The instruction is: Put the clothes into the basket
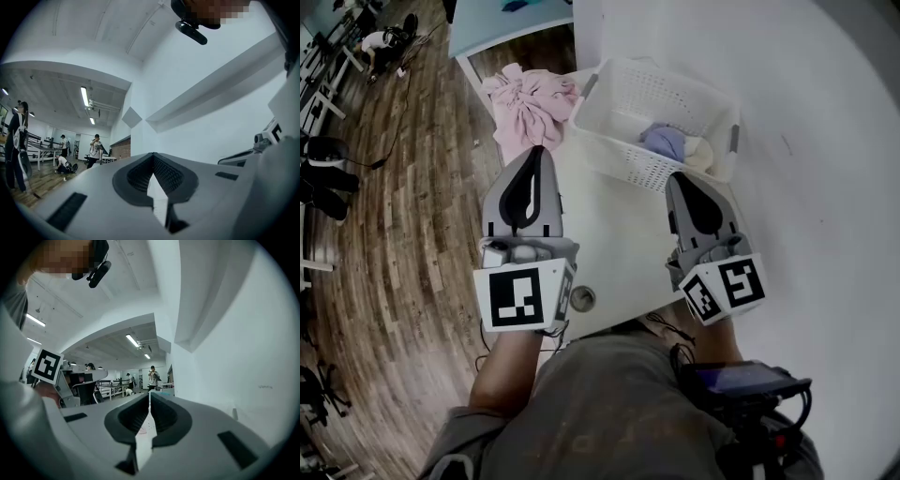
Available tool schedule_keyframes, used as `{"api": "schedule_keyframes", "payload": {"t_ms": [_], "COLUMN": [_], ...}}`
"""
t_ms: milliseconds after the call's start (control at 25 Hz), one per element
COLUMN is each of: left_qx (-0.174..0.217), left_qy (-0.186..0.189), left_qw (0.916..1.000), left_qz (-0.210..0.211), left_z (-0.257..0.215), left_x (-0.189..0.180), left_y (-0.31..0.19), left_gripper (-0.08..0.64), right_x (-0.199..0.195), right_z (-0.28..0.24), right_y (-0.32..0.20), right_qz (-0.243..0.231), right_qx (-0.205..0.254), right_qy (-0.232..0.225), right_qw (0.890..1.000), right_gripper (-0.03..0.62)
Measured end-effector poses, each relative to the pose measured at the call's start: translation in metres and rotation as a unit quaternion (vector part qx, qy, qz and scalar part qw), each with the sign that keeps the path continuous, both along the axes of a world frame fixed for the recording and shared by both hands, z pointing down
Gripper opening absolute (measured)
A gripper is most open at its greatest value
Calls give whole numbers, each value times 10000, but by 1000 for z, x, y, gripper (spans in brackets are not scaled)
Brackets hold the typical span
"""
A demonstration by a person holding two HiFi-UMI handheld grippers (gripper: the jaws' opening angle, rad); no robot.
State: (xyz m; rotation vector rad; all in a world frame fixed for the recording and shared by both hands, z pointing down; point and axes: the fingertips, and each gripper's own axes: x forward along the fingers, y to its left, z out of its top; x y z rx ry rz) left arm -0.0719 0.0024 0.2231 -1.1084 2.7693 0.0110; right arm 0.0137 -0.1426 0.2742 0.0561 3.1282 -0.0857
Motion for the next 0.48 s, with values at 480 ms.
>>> {"api": "schedule_keyframes", "payload": {"t_ms": [480], "left_qx": [117], "left_qy": [6], "left_qw": [9999], "left_qz": [-41], "left_z": [-1], "left_x": [14], "left_y": [13], "left_gripper": [8], "right_x": [-4], "right_z": [6], "right_y": [10], "right_qz": [-297], "right_qx": [-60], "right_qy": [-25], "right_qw": [9995], "right_gripper": [17]}}
